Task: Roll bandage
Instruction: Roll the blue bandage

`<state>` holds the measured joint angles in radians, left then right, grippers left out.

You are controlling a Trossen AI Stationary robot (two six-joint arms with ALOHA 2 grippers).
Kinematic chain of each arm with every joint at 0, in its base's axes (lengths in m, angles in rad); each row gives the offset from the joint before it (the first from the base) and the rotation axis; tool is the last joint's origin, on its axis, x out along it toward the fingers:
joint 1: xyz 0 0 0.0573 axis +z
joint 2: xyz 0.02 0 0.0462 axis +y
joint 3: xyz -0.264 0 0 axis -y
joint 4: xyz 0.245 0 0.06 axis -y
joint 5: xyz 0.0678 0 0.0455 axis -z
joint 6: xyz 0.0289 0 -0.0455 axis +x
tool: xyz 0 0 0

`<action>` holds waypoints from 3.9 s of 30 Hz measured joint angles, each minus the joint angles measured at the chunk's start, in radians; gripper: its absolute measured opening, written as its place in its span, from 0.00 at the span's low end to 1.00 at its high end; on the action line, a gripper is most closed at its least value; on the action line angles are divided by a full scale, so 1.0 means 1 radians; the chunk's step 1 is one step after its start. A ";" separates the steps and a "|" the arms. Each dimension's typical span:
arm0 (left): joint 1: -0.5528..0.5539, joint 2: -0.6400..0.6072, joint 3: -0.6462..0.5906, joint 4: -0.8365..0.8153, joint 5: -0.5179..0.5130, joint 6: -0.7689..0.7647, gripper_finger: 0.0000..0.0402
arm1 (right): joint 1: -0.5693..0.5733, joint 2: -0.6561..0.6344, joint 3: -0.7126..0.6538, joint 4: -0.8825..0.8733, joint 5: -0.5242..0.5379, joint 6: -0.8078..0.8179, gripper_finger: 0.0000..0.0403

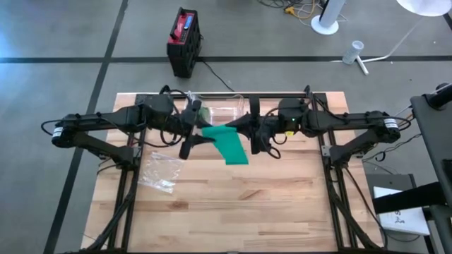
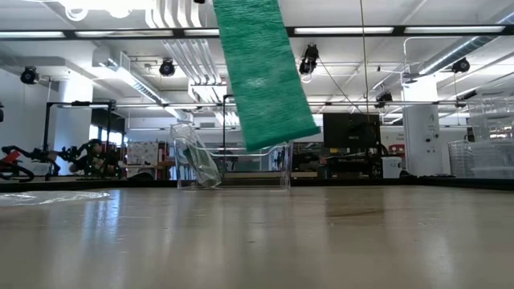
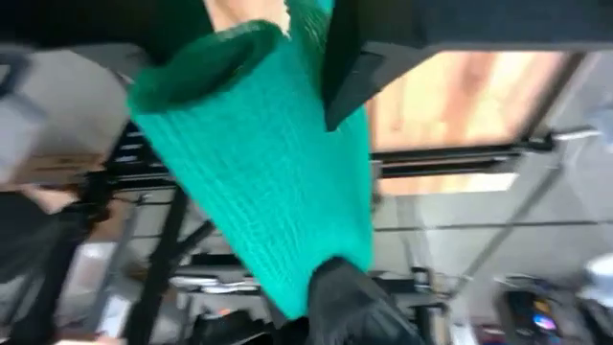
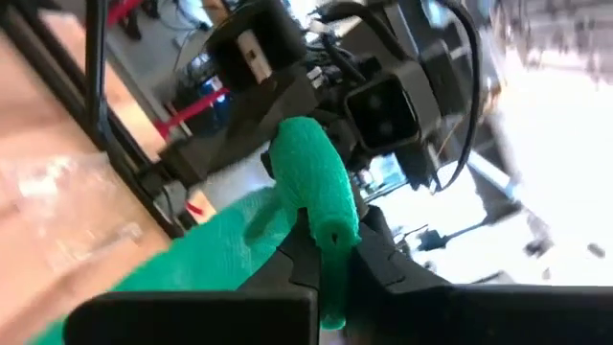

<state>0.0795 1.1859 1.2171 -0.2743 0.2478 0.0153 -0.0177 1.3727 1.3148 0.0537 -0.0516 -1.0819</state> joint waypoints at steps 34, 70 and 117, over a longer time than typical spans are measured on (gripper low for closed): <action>0.017 0.003 0.000 0.069 0.068 -0.291 0.38 | 0.005 0.000 0.000 -0.065 0.028 -0.717 0.02; 0.027 -0.010 0.000 -0.006 -0.230 0.200 0.03 | -0.057 0.027 0.079 -0.121 0.020 0.681 0.73; 0.032 0.081 0.163 -0.073 0.114 -0.191 0.79 | 0.072 0.010 0.016 -0.041 0.153 -0.021 0.02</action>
<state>0.1114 1.2673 1.3804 -0.3473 0.3614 -0.1757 0.0545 1.3827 1.3306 0.0129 0.1011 -1.1028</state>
